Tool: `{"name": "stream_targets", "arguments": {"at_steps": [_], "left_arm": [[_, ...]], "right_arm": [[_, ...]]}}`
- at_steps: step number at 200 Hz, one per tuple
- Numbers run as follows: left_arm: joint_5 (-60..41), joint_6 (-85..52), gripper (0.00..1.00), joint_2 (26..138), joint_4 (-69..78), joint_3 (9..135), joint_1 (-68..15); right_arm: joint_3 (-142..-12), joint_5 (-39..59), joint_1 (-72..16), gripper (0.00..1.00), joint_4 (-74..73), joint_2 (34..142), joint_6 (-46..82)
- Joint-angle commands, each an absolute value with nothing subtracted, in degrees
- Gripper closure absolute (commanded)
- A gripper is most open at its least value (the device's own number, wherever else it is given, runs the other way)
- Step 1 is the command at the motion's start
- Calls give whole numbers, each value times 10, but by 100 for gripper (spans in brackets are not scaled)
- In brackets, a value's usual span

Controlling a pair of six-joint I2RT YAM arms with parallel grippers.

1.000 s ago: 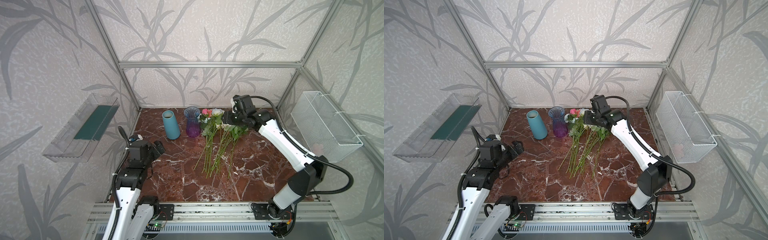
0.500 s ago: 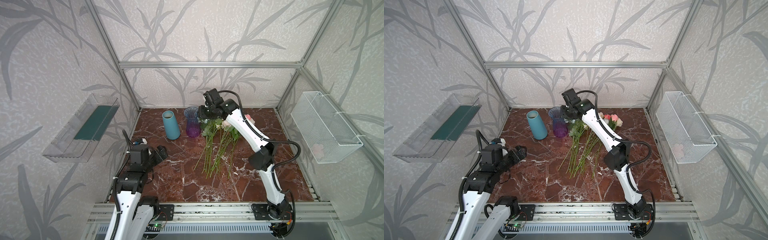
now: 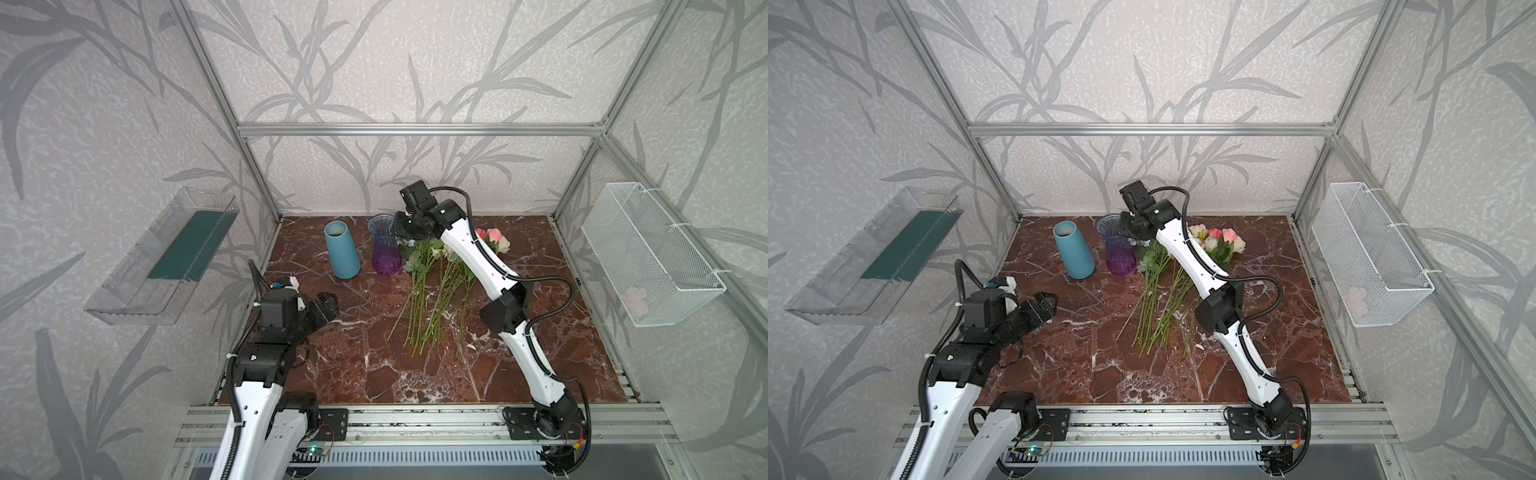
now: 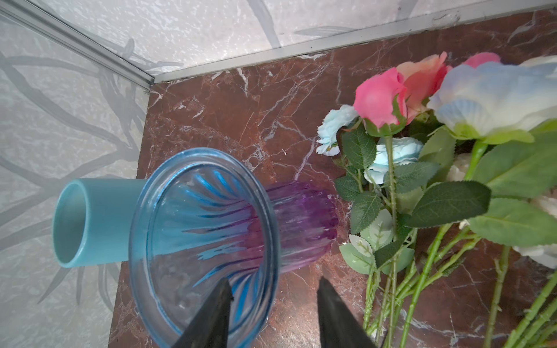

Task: Arrange the flowers into the vase
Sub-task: 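Close the right gripper on the rim of the purple glass vase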

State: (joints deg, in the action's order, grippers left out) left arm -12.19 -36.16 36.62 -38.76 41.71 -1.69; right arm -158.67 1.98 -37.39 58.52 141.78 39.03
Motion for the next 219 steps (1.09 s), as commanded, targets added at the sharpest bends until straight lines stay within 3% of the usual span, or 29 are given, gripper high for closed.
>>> {"name": "stream_targets", "arguments": {"at_steps": [1,148,219], "left_arm": [[-128,-363,8,370,-384,409,-16],[-115,-359,8,362,-382,405,-16],[-109,-361,8,358,-382,401,-16]], "right_arm": [[-1605,32,-368,54,580,1433,403],[-1592,55,-357,75,556,1443,430],[-1576,41,-357,78,573,1419,413]]}}
